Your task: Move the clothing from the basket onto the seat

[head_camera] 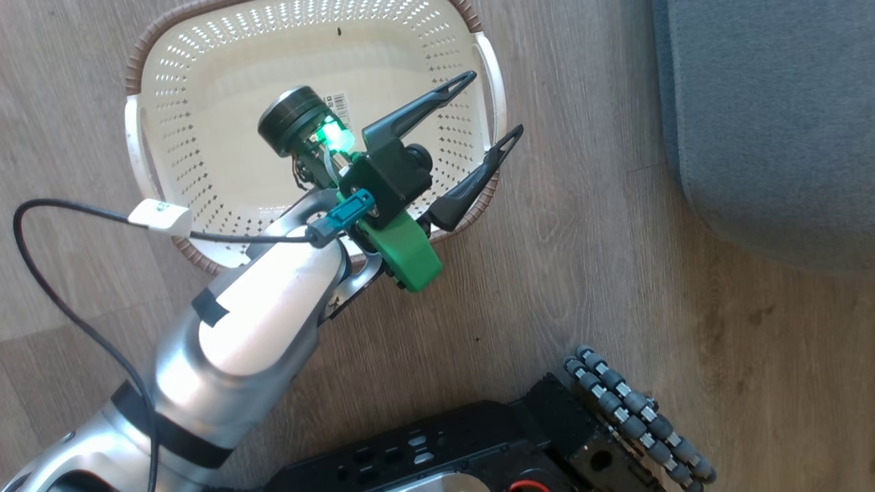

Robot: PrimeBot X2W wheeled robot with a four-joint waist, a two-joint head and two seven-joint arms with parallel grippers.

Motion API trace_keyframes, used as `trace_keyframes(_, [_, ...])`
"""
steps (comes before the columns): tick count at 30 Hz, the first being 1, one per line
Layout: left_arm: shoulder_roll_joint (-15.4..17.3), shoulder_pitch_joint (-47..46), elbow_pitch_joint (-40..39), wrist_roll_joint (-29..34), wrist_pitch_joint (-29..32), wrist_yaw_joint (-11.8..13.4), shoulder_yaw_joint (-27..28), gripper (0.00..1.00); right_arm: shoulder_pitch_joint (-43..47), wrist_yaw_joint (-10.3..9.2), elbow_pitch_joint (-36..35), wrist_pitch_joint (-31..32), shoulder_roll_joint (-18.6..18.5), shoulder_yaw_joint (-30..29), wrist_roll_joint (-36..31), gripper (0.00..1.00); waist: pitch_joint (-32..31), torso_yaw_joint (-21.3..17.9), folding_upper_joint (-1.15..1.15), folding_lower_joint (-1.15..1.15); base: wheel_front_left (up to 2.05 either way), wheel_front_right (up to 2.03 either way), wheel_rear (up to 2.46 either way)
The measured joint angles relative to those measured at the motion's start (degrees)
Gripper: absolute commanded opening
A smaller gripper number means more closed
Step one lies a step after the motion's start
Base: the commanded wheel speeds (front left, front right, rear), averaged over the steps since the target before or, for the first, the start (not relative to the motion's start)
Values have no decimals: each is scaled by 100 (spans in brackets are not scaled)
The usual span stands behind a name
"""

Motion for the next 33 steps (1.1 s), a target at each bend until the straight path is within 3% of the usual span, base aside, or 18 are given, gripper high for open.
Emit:
trace_keyframes(1, [-2,1,4,-2,-1,0,3,100,113,0,18,-13,29,54,53,0,-15,-8,0,0,0,0,0])
trace_keyframes(2, [-8,1,10,-24,-5,0,7,100,222,0,18,-34,48,92,113,26,-34,-15,0,0,0,0,0])
trace_keyframes(3, [-14,2,19,-43,-31,0,10,100,316,0,-13,-41,66,118,175,80,-54,-22,0,0,0,0,0])
trace_keyframes(4, [-19,1,31,-43,-43,0,9,100,409,0,-114,-41,87,163,269,100,-79,-28,0,0,0,0,0])
trace_keyframes(13, [-136,5,178,-116,-68,0,42,100,1790,0,-1112,-42,160,711,1255,100,-455,-3,0,0,0,0,0])
trace_keyframes(19, [-275,182,179,-192,-69,-1,263,100,2767,0,-1870,-42,272,931,1440,100,-880,76,1,0,0,0,0])
trace_keyframes(33, [-597,1177,194,-194,-69,-9,1066,100,4175,0,-3513,-41,1379,1688,1225,100,-2230,508,1,-1,0,0,0])
